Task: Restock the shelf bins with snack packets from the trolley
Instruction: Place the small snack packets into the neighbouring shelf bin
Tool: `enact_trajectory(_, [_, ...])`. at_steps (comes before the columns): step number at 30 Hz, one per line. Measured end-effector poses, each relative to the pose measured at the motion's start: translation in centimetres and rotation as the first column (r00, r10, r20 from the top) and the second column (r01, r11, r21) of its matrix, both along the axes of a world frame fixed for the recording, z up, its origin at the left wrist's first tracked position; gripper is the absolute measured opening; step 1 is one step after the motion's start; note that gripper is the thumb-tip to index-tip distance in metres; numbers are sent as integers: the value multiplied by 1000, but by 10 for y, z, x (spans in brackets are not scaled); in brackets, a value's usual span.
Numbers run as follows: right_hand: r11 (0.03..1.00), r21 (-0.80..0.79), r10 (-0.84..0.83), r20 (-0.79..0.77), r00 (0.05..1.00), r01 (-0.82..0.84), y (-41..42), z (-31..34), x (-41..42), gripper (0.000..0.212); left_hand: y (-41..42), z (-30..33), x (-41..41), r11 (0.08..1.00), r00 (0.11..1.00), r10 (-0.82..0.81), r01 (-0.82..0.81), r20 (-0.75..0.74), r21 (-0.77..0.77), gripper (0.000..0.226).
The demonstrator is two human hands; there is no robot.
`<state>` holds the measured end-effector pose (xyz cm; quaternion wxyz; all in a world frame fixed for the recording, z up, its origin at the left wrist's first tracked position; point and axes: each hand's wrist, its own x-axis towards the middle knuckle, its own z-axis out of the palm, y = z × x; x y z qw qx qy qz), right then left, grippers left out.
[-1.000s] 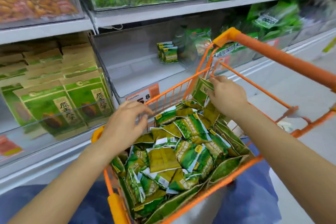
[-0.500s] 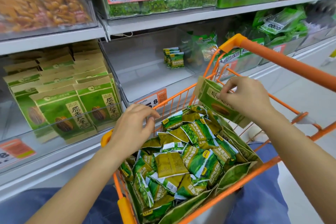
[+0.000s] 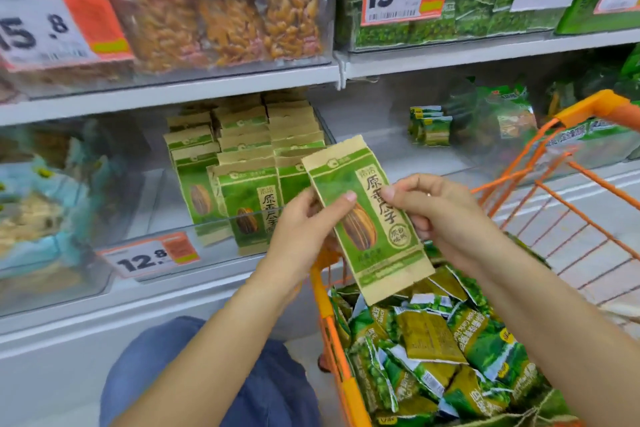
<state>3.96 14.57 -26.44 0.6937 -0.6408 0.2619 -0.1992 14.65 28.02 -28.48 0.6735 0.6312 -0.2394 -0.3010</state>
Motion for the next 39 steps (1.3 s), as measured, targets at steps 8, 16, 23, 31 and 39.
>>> enact_trajectory(8, [827, -551, -78, 79, 994, 109, 37, -10, 69, 7, 94, 24, 75, 914, 894, 380, -403, -237, -57, 19])
enact_trajectory(16, [635, -743, -288, 26, 957, 211, 26, -39, 107, 58, 104, 11, 194, 839, 830, 539, -515, -142, 174, 15])
enact_trajectory(23, [580, -792, -331, -15, 944, 191, 23, -54, 109, 60, 74, -15, 210, 793, 913, 408, -360, 10, 491, 22])
enact_trajectory(31, [569, -803, -318, -15, 948, 178, 20, -58, 107, 50, 71, -17, 215, 792, 983, 158, -66, -99, 607, 48])
enact_trajectory(39, [572, -796, -311, 10, 950, 196, 19, -62, 109, 58, 62, -22, 228, 847, 986, 28, 62, -162, 528, 46])
